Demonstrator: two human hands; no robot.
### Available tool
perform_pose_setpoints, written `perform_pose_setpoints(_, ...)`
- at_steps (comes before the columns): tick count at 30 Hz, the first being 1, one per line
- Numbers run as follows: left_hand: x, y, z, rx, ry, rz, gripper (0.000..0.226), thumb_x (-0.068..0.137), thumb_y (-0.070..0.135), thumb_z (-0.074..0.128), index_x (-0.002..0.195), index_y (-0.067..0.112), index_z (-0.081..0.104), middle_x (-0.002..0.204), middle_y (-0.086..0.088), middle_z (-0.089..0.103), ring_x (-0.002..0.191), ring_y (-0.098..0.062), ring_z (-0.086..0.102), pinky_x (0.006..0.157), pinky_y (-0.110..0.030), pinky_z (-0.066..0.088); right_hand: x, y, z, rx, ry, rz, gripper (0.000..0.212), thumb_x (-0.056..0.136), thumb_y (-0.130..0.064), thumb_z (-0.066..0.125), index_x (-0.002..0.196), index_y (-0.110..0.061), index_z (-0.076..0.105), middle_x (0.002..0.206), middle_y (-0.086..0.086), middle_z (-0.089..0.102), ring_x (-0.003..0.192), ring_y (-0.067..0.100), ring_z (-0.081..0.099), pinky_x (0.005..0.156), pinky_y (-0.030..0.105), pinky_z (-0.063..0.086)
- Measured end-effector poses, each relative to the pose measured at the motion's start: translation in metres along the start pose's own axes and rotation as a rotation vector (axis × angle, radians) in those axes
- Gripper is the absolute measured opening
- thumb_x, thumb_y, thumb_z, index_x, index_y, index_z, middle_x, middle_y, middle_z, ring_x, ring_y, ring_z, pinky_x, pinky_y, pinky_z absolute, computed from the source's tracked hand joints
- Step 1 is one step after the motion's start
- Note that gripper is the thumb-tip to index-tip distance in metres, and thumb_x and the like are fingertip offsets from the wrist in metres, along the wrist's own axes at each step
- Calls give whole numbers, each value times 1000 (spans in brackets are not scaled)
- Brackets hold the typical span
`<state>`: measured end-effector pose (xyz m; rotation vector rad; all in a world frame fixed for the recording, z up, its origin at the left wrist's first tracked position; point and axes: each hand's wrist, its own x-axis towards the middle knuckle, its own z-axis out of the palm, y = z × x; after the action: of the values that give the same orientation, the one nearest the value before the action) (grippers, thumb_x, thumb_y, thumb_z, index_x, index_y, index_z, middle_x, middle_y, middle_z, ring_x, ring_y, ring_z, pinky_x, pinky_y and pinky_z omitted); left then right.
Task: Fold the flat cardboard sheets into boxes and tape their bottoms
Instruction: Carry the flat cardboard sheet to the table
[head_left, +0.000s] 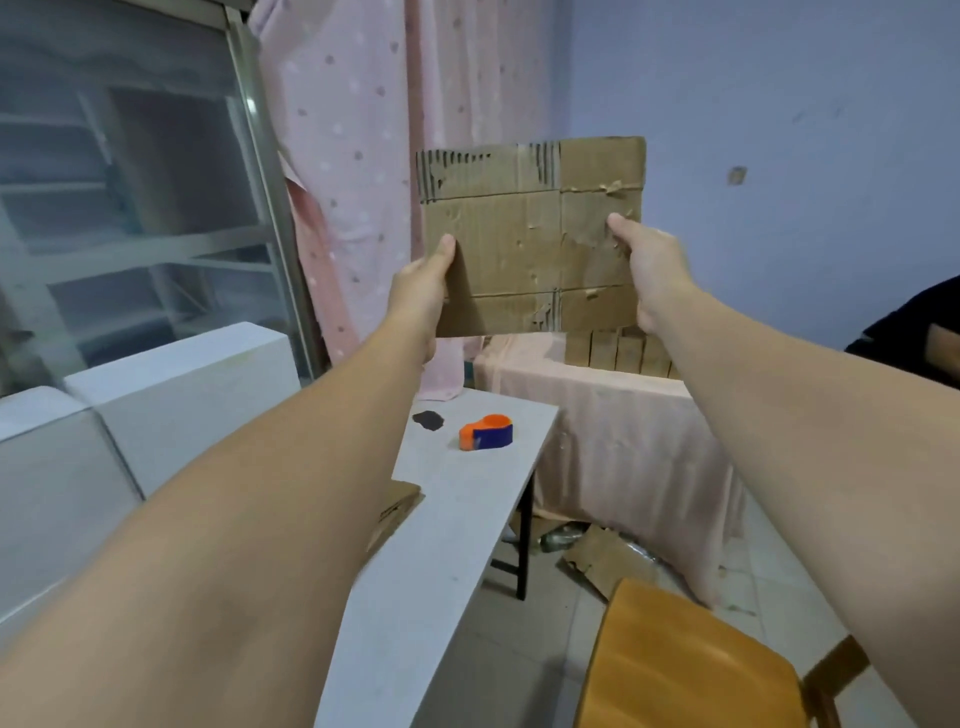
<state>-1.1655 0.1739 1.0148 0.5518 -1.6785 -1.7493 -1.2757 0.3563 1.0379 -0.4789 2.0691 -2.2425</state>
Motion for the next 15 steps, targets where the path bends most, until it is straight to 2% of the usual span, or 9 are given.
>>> perform_pose_setpoints(2,32,-8,-10,-1,18,11,35,84,57,58,97,24,62,99,6,64,92,-14,58,73,-31,44,27,11,23,-6,-25,-2,19,89,-44,59,92,-26,63,122,-1,57,118,18,46,103,36,31)
perform_pose_setpoints(4,66,-15,-23,0,24,36,29,86,54,58,87,26,60,94,11,63,86,-7,56,64,-26,39,51,21,48,-17,-55,-5,34,89,-45,59,112,-21,64,128,-1,56,120,16,46,102,34,30)
perform_pose_setpoints(6,98,-20,-36,-16,19,51,27,86,53,58,86,26,60,93,14,62,86,-4,55,67,-26,37,76,29,74,-32,-77,5,41,88,-46,60,119,-18,62,130,0,57,123,20,48,107,37,33)
perform_pose_setpoints(8,129,-25,-50,-31,20,53,27,87,52,57,88,25,61,94,13,63,88,-6,56,74,-27,39,100,35,99,-48,-100,11,29,88,-44,61,105,-21,64,126,1,59,122,24,50,107,42,37)
perform_pose_setpoints(11,166,-30,-69,-34,26,52,28,88,52,55,91,25,61,104,6,65,99,-15,59,89,-33,42,130,38,137,-61,-105,9,19,88,-42,62,88,-23,63,111,-2,62,114,21,52,99,36,38)
perform_pose_setpoints(13,186,-32,-82,-38,57,51,28,88,53,55,92,26,61,105,6,65,101,-17,58,90,-35,41,148,41,161,-57,-123,1,18,89,-41,62,90,-23,61,99,-9,59,107,16,50,93,32,33)
perform_pose_setpoints(15,204,-34,-97,-39,82,40,29,88,54,55,95,26,61,106,5,64,101,-18,57,88,-35,40,162,45,186,-44,-148,0,19,90,-40,61,95,-22,60,100,-8,59,102,15,50,89,31,32)
